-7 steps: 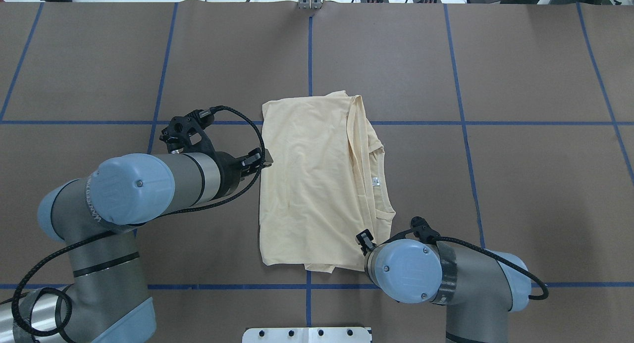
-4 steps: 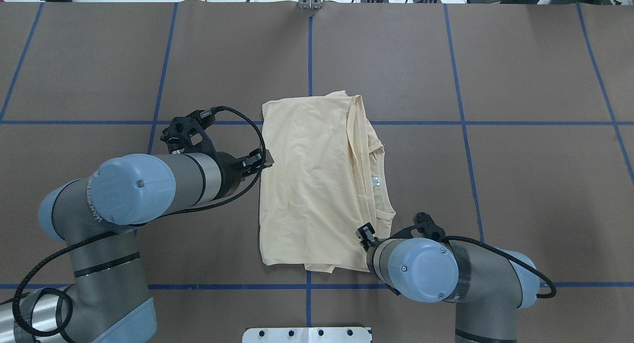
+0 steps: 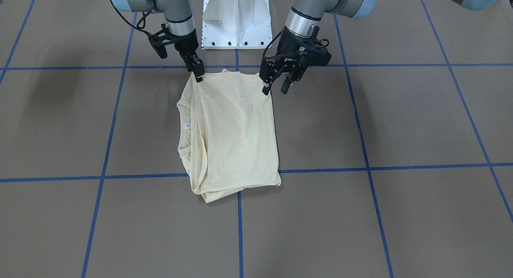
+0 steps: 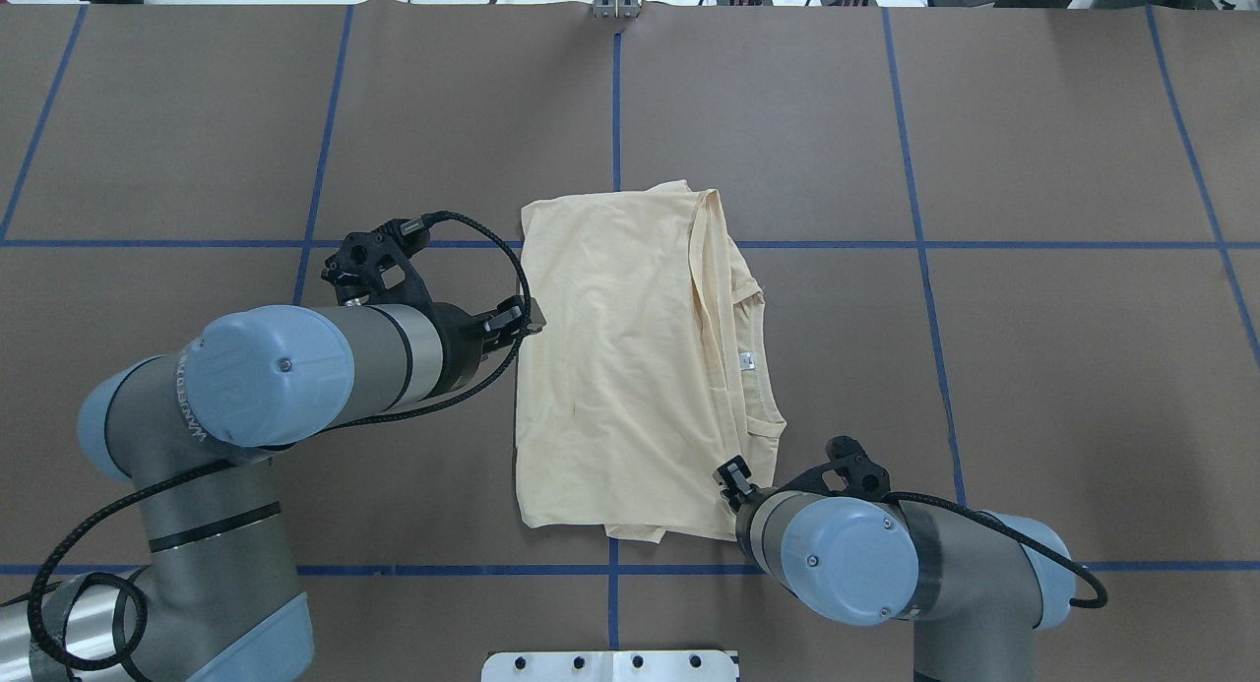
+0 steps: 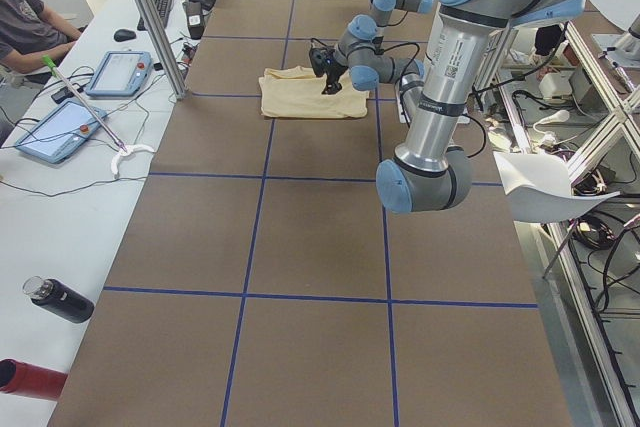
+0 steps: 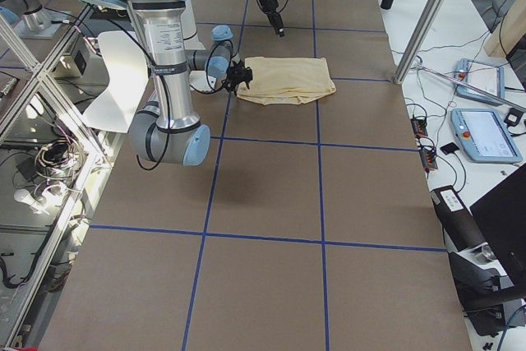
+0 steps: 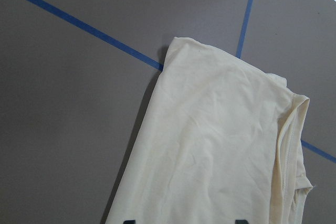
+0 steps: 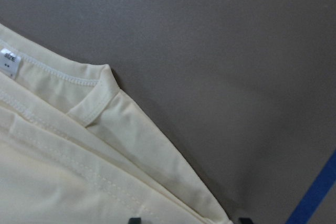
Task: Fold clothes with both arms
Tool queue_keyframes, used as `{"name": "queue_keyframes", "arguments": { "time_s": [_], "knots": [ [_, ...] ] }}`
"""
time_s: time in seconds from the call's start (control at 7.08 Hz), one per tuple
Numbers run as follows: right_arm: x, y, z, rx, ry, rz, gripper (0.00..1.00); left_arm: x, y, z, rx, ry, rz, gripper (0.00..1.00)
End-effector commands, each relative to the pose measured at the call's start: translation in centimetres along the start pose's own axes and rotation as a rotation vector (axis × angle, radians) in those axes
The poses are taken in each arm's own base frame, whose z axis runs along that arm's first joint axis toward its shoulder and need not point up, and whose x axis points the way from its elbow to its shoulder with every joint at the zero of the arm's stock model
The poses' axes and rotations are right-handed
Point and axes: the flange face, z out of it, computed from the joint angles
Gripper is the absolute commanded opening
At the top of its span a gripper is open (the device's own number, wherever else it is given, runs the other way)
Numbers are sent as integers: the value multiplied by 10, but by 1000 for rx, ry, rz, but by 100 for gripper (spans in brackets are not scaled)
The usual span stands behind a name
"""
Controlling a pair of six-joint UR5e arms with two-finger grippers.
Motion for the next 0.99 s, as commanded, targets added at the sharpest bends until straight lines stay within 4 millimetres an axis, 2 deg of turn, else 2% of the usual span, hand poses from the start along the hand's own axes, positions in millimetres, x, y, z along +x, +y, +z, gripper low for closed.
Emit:
{"name": "queue_keyframes", "arguments": {
  "time_s": [0.0, 0.14, 0.28, 0.42, 0.56, 0.71, 0.85],
  "knots": [
    [3, 3, 3, 0, 14, -6, 70, 1, 0, 0, 0, -2, 0, 70],
    [1, 3, 1, 0, 12, -5, 65, 0, 0, 0, 0, -5, 0, 70],
    [6, 0, 12, 16, 26, -9, 59, 1, 0, -1, 0, -2, 0, 70],
    [1, 0, 8, 13, 18, -3, 58, -1, -1, 0, 4, -6, 0, 70],
    [1, 0, 9, 13, 20, -3, 44, 1, -1, -3, 2, 2, -1, 70],
    [-5, -2, 1, 1, 9, 5, 0, -1, -1, -3, 3, -1, 0, 70],
    [-6, -3, -2, -5, 17, 7, 0, -2, -1, -3, 3, -3, 0, 70]
  ]
}}
